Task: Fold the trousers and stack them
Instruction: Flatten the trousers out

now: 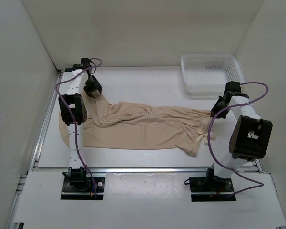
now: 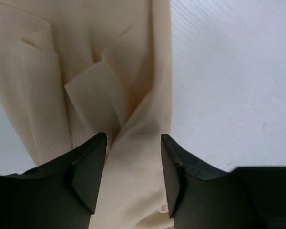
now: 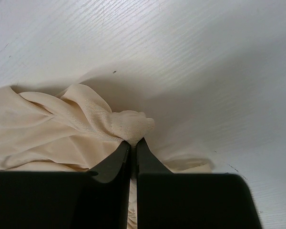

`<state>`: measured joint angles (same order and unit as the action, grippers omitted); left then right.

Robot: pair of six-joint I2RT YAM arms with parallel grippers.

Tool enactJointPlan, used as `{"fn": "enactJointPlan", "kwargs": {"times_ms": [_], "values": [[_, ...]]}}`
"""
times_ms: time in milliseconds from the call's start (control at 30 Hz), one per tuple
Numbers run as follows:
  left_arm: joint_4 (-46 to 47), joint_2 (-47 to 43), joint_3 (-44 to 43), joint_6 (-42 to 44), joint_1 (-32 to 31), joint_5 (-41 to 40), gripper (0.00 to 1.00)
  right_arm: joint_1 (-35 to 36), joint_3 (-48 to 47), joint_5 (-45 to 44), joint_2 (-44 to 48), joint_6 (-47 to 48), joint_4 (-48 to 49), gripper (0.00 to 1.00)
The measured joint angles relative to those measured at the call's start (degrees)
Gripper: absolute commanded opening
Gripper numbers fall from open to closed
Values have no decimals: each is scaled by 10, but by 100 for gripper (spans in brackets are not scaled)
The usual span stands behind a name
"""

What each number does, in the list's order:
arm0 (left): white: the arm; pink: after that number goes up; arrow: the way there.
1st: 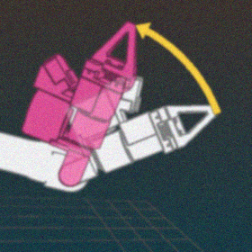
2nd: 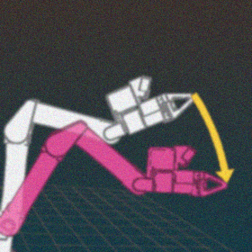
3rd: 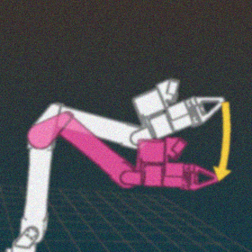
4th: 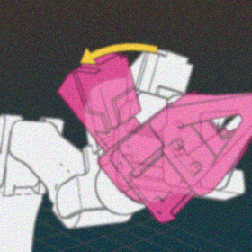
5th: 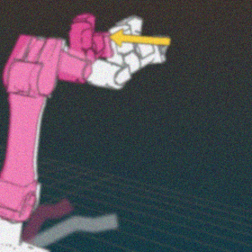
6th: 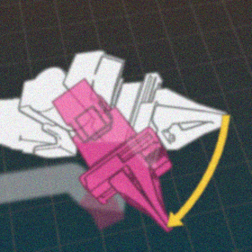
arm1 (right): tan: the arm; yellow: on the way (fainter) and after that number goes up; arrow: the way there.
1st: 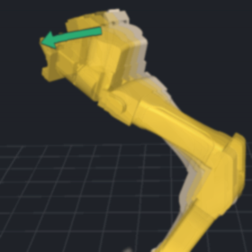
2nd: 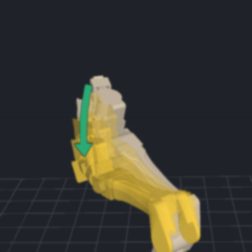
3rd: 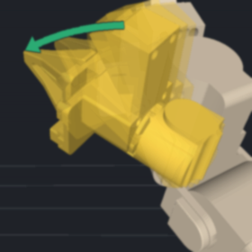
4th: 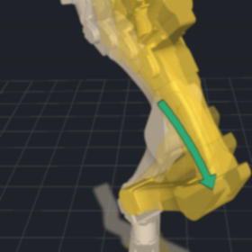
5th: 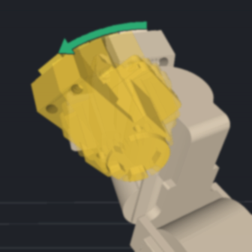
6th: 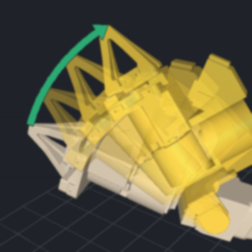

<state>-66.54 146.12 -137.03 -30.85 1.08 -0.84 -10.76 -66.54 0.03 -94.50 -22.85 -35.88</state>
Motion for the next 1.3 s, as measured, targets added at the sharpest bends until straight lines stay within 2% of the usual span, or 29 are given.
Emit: {"fn": "enactJointPlan", "kwargs": {"times_ms": [67,200,333,367,467,500,533,600,633,700,733,767,1000,1300], "values": [[10,-6,6,-5,9,3,74,0,0,1,0,0,0,0],[21,1,-23,-11,23,19,76,0,0,3,0,0,0,0],[34,16,-63,-20,28,33,62,0,0,4,0,0,1,0],[39,17,-64,-23,27,36,53,0,0,4,0,0,1,0],[44,18,-64,-29,25,38,39,0,0,3,0,4,0,0],[45,18,-63,-30,25,36,28,0,0,3,0,4,0,0],[47,18,-62,-33,24,32,25,0,0,3,-1,5,0,0],[57,10,-42,-32,22,14,26,0,0,3,-3,6,0,0],[59,5,-27,-31,22,5,32,0,0,3,-5,6,0,0],[63,-8,3,-29,23,-6,56,0,-1,4,-9,6,1,0],[63,-14,17,-28,25,-8,61,0,-1,4,-10,7,0,0],[63,-18,26,-28,27,-9,63,0,-1,4,-12,7,0,0],[69,-20,32,-21,45,-9,47,0,-1,6,-22,9,0,0],[72,-7,30,-19,48,-3,47,0,-2,6,-24,9,0,0]]}}
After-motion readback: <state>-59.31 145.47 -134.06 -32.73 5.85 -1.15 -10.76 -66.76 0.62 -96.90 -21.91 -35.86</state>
